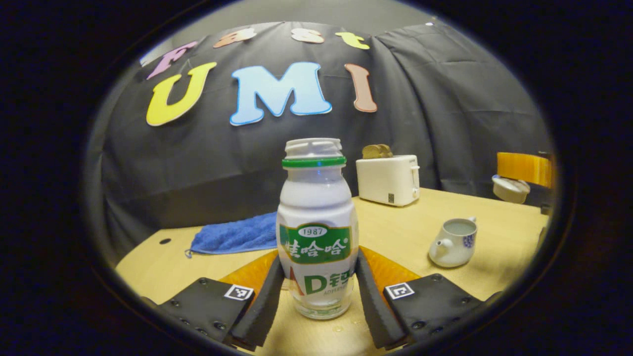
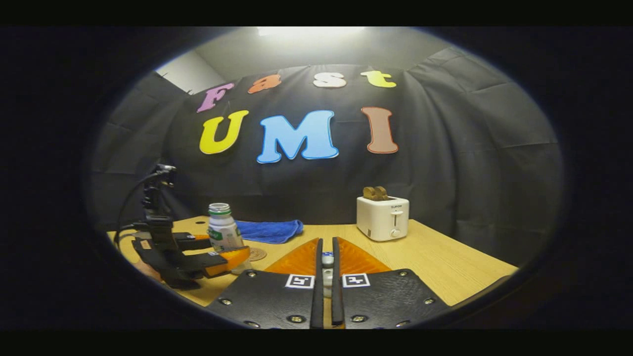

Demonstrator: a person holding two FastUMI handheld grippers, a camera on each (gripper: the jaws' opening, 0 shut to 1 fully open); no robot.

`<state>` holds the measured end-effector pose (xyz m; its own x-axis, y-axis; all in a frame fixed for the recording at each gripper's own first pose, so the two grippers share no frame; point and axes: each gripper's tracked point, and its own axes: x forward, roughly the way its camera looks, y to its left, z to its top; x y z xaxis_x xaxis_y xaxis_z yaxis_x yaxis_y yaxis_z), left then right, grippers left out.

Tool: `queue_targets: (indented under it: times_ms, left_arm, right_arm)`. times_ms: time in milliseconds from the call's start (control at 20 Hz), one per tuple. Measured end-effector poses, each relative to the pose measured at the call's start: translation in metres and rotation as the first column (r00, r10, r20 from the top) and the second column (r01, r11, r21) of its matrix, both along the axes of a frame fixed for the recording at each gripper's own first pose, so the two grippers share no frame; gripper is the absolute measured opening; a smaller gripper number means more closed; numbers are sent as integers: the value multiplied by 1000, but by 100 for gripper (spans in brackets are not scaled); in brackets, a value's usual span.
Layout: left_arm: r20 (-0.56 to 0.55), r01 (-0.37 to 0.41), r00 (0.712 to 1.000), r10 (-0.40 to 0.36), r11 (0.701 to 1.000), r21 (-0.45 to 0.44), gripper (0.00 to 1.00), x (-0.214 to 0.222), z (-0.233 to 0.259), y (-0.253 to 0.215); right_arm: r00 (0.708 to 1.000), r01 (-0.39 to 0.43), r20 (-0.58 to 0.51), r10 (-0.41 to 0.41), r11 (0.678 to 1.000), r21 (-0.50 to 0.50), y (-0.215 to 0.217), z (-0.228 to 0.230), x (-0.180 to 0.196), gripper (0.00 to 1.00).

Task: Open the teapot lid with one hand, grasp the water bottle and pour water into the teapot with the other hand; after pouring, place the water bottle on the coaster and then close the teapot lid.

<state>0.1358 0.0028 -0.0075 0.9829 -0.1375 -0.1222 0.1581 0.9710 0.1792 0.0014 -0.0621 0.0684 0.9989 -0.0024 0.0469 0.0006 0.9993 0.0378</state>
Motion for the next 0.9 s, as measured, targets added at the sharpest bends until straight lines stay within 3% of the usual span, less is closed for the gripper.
queue_targets:
  times_ms: [50, 200, 250, 350, 650, 750, 800, 900]
  left_arm:
    - [18, -3, 1000, 2, 999, 38, 85, -1, 4, -1]
    - [30, -7, 1000, 2, 987, 163, 84, -1, 7, -8]
    - [26, -4, 1000, -1, 978, 209, 79, 0, 5, -13]
    - [22, -2, 1000, -5, 953, 303, 79, 2, 1, -20]
    - [15, -30, 1000, 26, 834, 551, 79, 14, -9, -29]
    - [11, -25, 1000, 23, 795, 606, 82, 18, -13, -36]
    - [4, -18, 1000, 20, 780, 626, 84, 20, -17, -39]
    - [-8, -8, 1000, 19, 744, 668, 79, 22, -22, -44]
  right_arm:
    - [1000, -3, -2, 3, 1000, -3, -1, -4, -13, 6]
    - [1000, 13, -13, -13, 1000, -25, -7, -16, -50, 6]
    - [1000, 20, -19, -21, 999, -32, -9, -20, -62, 6]
    - [1000, 21, -21, -22, 999, -27, -7, -25, -81, 6]
    - [1000, -1, -27, -1, 999, -46, 3, -36, -116, 6]
    - [999, -13, -32, 12, 999, -36, 6, -40, -119, 11]
    - [999, -12, -35, 11, 999, -38, 4, -41, -121, 6]
    - [999, -9, -46, 8, 999, -38, 1, -47, -122, 6]
